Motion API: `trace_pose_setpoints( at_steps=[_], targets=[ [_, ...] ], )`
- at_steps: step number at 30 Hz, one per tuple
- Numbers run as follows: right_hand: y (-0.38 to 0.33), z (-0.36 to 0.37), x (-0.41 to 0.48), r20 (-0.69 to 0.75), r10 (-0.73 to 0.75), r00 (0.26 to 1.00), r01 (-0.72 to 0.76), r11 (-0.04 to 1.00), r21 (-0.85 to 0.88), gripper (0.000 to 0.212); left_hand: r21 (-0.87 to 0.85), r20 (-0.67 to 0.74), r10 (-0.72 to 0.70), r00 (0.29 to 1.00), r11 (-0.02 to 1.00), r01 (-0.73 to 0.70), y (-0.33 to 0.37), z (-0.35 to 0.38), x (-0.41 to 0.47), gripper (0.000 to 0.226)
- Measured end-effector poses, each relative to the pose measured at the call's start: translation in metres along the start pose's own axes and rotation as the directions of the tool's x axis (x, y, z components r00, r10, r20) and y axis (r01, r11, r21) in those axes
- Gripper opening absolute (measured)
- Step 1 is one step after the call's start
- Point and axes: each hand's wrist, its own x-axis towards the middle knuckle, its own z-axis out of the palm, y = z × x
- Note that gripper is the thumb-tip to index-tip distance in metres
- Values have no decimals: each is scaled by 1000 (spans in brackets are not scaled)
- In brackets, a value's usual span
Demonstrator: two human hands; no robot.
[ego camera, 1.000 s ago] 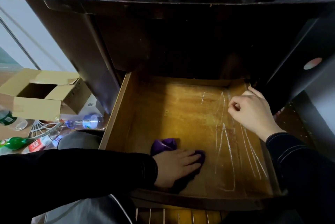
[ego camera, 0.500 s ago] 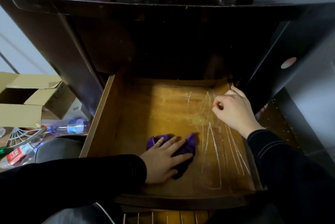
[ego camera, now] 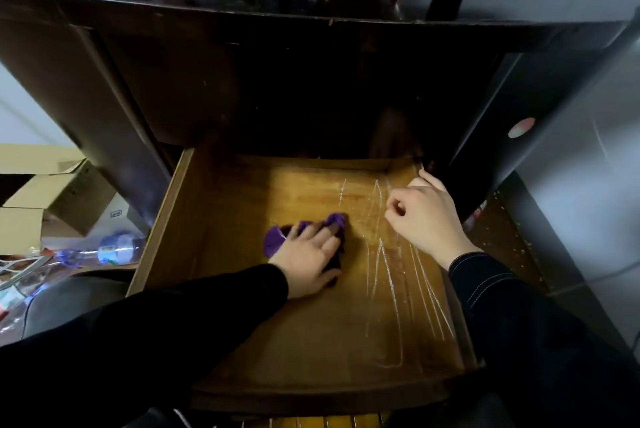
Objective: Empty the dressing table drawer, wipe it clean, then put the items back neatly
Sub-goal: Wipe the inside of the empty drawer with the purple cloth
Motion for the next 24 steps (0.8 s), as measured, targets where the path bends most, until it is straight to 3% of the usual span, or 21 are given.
trace_pose_setpoints(
  at_steps=[4, 6, 8, 11, 13, 15, 18, 24],
  targets=[
    [0, 0, 0, 1, -7, 1000, 7, 1000, -24, 19, 109, 78, 380, 922, 916, -387, 9, 13, -33, 56],
    [0, 2, 1, 10, -13, 1000, 14, 999, -37, 19, 162, 121, 473, 873, 858, -488, 0, 11, -35, 64],
    [1, 3, 1, -2, -16, 1000, 16, 999, -35, 19, 189, 133, 392, 910, 892, -412, -14, 6, -21, 69],
    [2, 3, 1, -30, -11, 1000, 10, 1000, -23, 19, 107, 0, 97, 995, 990, -96, -33, -9, 25, 67],
    [2, 2, 2, -30, -15, 999, 15, 1000, -21, 19, 6, -77, -101, 992, 995, 102, -37, -14, 54, 70],
    [1, 0, 2, -18, -18, 1000, 17, 1000, -26, 20, -50, -119, -218, 969, 976, 213, -31, -14, 70, 75],
    [-1, -1, 0, 2, -17, 1000, 17, 999, -32, 20, -31, -104, -186, 977, 982, 184, -13, -7, 60, 74],
    [-1, -1, -1, -3, -37, 999, 37, 998, -49, 18, 39, 26, 202, 979, 978, -203, -6, 8, -6, 68]
  ],
)
